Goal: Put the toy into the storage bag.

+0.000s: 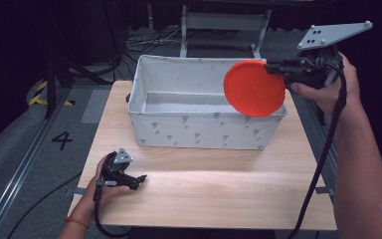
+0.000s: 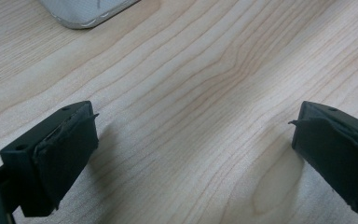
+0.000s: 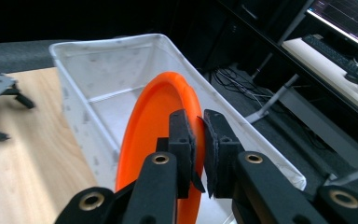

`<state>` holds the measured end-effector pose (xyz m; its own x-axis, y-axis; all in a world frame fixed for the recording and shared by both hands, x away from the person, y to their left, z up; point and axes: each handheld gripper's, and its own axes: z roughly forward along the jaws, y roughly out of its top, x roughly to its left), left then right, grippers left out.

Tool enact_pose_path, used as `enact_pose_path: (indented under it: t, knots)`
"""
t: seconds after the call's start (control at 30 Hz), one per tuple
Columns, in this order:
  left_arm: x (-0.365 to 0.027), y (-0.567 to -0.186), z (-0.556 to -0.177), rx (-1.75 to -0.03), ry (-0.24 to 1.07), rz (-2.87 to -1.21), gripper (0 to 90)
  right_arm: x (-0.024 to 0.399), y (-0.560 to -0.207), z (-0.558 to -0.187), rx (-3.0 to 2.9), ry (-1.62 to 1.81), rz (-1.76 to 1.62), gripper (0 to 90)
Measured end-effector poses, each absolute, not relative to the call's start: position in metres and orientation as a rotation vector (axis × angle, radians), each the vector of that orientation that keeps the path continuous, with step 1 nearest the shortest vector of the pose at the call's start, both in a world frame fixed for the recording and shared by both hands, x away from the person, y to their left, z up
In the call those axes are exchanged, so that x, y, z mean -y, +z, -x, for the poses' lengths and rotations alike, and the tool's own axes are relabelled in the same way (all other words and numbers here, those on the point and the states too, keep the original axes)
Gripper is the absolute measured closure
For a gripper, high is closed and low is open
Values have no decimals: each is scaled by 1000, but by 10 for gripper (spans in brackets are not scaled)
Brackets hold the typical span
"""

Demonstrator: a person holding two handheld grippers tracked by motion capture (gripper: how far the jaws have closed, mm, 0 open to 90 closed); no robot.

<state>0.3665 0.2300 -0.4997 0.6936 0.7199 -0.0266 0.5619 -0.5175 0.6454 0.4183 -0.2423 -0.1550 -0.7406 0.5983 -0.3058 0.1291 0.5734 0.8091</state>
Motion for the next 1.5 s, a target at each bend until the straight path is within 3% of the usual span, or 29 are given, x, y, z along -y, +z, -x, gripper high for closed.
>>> enact_pose_path:
  t: [0.63, 1.5]
  knots:
    - [-230, -500, -367, -975, 316, -2264, 6, 239, -208, -492, -2257, 997, -758, 828]
    - [-230, -500, -367, -975, 320, -2263, 6, 238, -273, -523, -2623, 788, -535, 827]
